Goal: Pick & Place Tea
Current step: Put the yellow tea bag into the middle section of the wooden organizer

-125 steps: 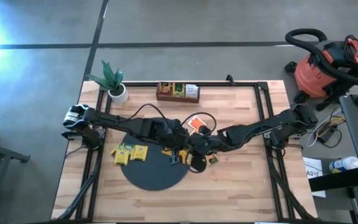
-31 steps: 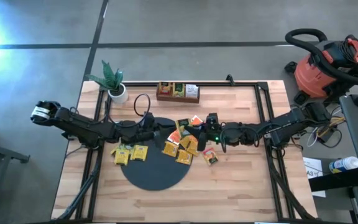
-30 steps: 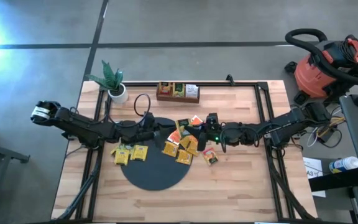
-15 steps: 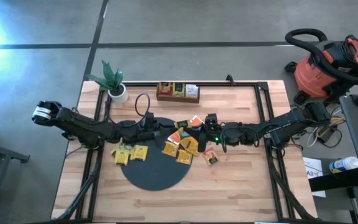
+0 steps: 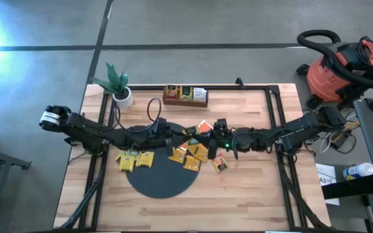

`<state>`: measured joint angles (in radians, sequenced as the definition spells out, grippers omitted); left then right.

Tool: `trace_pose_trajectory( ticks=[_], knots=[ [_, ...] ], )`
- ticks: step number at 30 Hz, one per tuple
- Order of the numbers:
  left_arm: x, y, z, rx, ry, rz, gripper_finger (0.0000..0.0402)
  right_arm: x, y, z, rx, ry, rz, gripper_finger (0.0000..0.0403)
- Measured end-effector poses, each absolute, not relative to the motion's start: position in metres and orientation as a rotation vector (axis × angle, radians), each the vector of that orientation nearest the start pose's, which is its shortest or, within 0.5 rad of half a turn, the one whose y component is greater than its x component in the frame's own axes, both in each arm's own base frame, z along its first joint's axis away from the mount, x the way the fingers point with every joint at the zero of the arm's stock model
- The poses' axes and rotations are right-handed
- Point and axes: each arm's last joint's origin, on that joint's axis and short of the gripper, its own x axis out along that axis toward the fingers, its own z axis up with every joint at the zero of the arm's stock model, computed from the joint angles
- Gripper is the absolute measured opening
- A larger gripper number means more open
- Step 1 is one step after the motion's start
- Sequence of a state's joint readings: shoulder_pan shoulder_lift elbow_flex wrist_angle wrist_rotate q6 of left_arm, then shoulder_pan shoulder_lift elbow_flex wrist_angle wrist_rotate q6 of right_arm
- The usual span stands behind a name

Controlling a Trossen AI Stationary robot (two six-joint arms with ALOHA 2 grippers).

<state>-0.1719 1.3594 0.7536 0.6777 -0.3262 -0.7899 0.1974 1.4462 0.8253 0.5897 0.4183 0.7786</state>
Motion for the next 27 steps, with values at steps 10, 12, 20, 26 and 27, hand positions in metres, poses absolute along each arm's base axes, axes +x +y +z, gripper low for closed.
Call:
trace_pose_trajectory(
  ticks=[10, 12, 20, 26, 27],
  knots=[
    [0.2917, -0.0419, 0.2784, -0.804, -0.119, 0.1, 0.0057, 0.312, 0.0504, 0.265, 0.728, -0.02, -0.23, 0.0011],
    [0.2917, -0.0418, 0.278, -0.801, -0.115, 0.102, 0.0041, 0.312, 0.0509, 0.2644, 0.728, -0.011, -0.229, 0.0011],
    [0.2916, -0.042, 0.2754, -0.789, -0.088, 0.11, 0.0005, 0.3114, 0.0514, 0.2624, 0.723, 0.011, -0.232, 0.0026],
    [0.2913, -0.0426, 0.2735, -0.763, -0.063, 0.113, 0.0003, 0.3122, 0.0525, 0.2606, 0.711, 0.073, -0.211, 0.0081],
    [0.2913, -0.0426, 0.2725, -0.757, -0.053, 0.115, 0.0002, 0.3125, 0.0527, 0.2607, 0.706, 0.087, -0.213, 0.0092]
  ],
)
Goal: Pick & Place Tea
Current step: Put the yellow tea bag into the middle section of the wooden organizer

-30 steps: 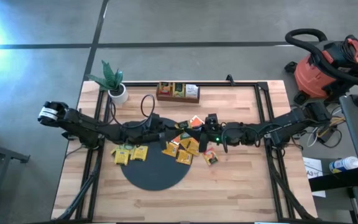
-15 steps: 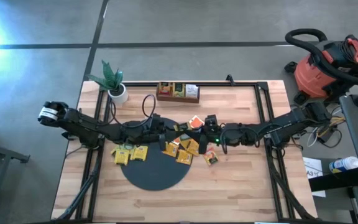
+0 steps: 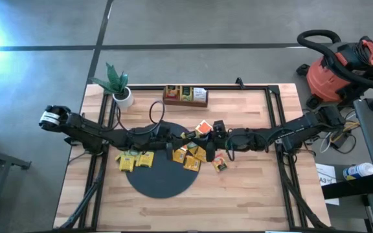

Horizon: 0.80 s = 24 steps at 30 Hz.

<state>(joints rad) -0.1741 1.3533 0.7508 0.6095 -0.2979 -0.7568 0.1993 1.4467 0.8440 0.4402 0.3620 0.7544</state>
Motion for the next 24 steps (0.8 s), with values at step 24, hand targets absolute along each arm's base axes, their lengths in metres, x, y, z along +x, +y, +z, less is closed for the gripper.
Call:
trace_pose_trajectory(
  ticks=[24],
  knots=[
    [0.29, -0.042, 0.252, -0.508, 0.207, 0.182, 0.0001, 0.323, 0.012, 0.339, 0.328, 0.671, -0.121, 0.0144]
  ],
)
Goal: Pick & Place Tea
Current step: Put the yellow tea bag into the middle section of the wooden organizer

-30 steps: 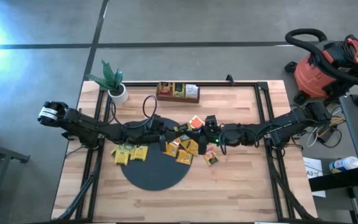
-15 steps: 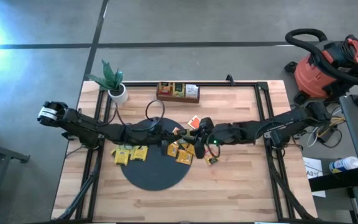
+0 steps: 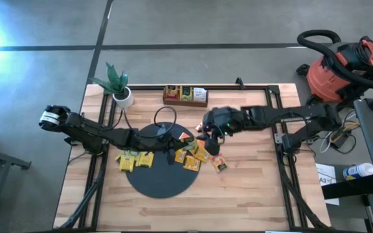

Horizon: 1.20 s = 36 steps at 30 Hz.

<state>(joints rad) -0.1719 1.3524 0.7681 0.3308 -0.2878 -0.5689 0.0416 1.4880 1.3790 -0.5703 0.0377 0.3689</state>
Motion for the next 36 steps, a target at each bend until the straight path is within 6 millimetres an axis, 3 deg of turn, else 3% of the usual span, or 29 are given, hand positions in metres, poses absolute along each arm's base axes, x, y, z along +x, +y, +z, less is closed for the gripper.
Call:
trace_pose_trajectory(
  ticks=[5, 19, 36],
  knots=[
    [0.29, -0.042, 0.253, -0.496, 0.212, 0.177, 0.0001, 0.34, -0.001, 0.335, 0.32, 0.738, -0.051, 0.0144],
    [0.29, -0.042, 0.25, -0.487, 0.251, 0.182, 0.0001, 0.374, -0.002, 0.329, 0.192, 0.878, 0.006, 0.0118],
    [0.291, -0.043, 0.253, -0.477, 0.247, 0.175, 0.0001, 0.374, -0.001, 0.32, 0.203, 0.907, 0.053, 0.0041]
  ],
)
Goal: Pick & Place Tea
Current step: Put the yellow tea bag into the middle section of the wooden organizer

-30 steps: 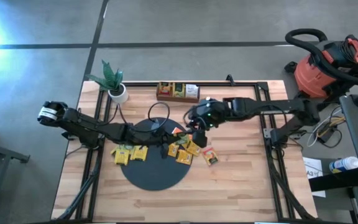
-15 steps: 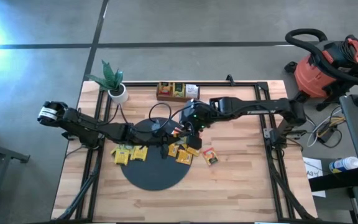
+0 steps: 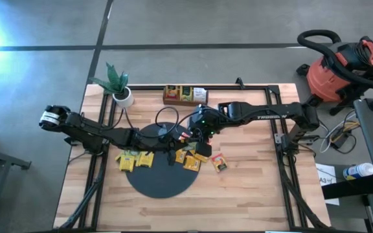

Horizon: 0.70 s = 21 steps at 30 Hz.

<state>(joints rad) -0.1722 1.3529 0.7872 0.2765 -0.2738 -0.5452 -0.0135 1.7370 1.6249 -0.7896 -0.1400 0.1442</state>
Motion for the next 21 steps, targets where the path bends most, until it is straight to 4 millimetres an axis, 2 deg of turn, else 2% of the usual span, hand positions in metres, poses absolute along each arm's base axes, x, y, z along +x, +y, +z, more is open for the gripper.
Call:
trace_pose_trajectory(
  ticks=[5, 10, 15, 21],
  knots=[
    [0.291, -0.043, 0.253, -0.476, 0.251, 0.178, 0.0008, 0.374, -0.001, 0.319, 0.187, 0.911, 0.061, 0.0011],
    [0.29, -0.042, 0.253, -0.472, 0.242, 0.203, 0.0015, 0.374, -0.002, 0.319, 0.164, 0.908, 0.021, 0.0009],
    [0.289, -0.038, 0.249, -0.479, 0.246, 0.317, 0.0017, 0.375, -0.006, 0.318, 0.071, 0.898, -0.093, 0.0009],
    [0.281, -0.042, 0.25, -0.583, 0.257, 0.35, 0.0018, 0.374, -0.025, 0.319, 0.005, 0.886, -0.206, 0.0008]
  ],
)
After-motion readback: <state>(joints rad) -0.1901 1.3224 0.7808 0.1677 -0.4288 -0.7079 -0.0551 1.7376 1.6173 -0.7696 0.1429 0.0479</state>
